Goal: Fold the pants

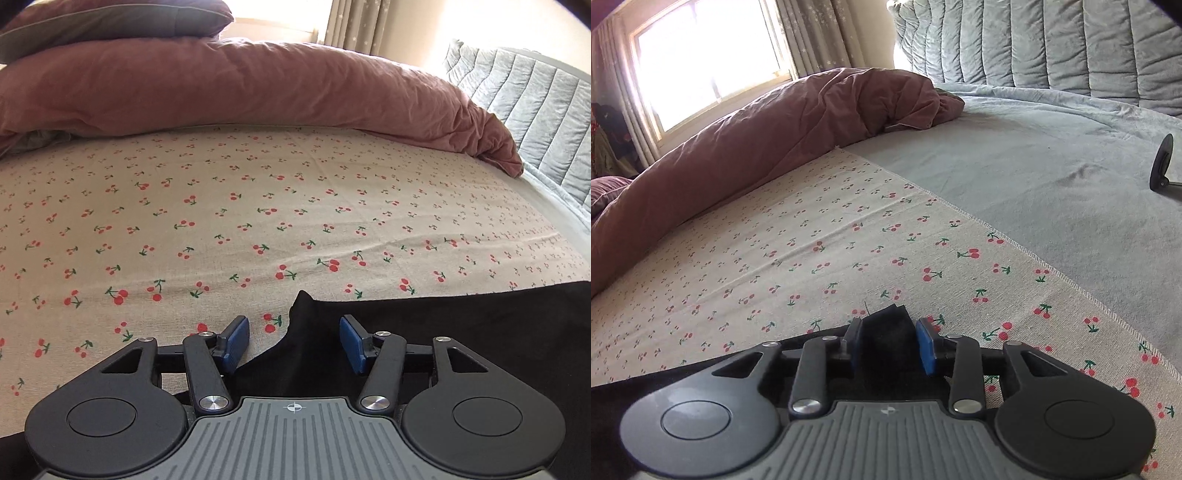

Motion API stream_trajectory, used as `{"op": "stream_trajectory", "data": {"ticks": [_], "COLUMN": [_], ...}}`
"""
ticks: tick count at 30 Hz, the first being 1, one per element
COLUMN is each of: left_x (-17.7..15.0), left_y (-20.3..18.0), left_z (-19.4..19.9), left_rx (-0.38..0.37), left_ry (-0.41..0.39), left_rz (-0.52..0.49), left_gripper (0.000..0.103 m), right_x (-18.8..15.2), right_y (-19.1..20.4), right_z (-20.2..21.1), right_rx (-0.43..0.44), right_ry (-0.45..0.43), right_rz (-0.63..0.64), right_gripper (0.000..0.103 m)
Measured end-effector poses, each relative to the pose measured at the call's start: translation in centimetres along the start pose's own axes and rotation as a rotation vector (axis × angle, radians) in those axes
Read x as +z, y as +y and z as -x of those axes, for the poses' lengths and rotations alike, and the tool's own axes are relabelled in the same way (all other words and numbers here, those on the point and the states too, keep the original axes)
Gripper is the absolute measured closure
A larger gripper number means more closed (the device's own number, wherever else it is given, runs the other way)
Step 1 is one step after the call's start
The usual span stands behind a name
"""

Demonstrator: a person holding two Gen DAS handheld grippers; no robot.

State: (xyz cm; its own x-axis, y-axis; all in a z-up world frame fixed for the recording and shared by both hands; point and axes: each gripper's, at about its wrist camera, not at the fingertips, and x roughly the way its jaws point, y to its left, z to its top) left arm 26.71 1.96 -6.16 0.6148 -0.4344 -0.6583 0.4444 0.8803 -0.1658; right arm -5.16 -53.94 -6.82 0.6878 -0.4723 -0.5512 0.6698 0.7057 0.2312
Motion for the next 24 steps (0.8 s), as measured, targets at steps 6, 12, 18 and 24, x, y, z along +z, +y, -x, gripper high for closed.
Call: {"op": "stream_trajectory", "data": {"ticks": [6,12,18,24], "left_x": [0.0,0.2,-0.1,-2.8], "left_y": [-0.8,-2.2,-3.8,-8.3], "left_z": [0.3,-0.2,1.8,6.7], "left_rx": [-0.033,-0.019,0.129,0.023], "left_ry": [-0.029,-0.075,-0.127,-0.134], "left_rz": [0.017,-0.007,-0.053,-0.138], "left_gripper": [0.101,0.097,0.058,0.04], "right_x": [-0.1,1.0,1.3,-1.2], "right_y": [0.3,0.8,2.5,11.5], "right_z": [1.1,0.2,3.0,7.2], "right_rx": [-0.02,-0.095,-0.184,0.078], "right_ry": [-0.052,-0.083,-0.125,-0.027], "right_rz": [0.046,0.057,0.087,0.245], "right_gripper": [0.1,0.099,0.061,0.054]}}
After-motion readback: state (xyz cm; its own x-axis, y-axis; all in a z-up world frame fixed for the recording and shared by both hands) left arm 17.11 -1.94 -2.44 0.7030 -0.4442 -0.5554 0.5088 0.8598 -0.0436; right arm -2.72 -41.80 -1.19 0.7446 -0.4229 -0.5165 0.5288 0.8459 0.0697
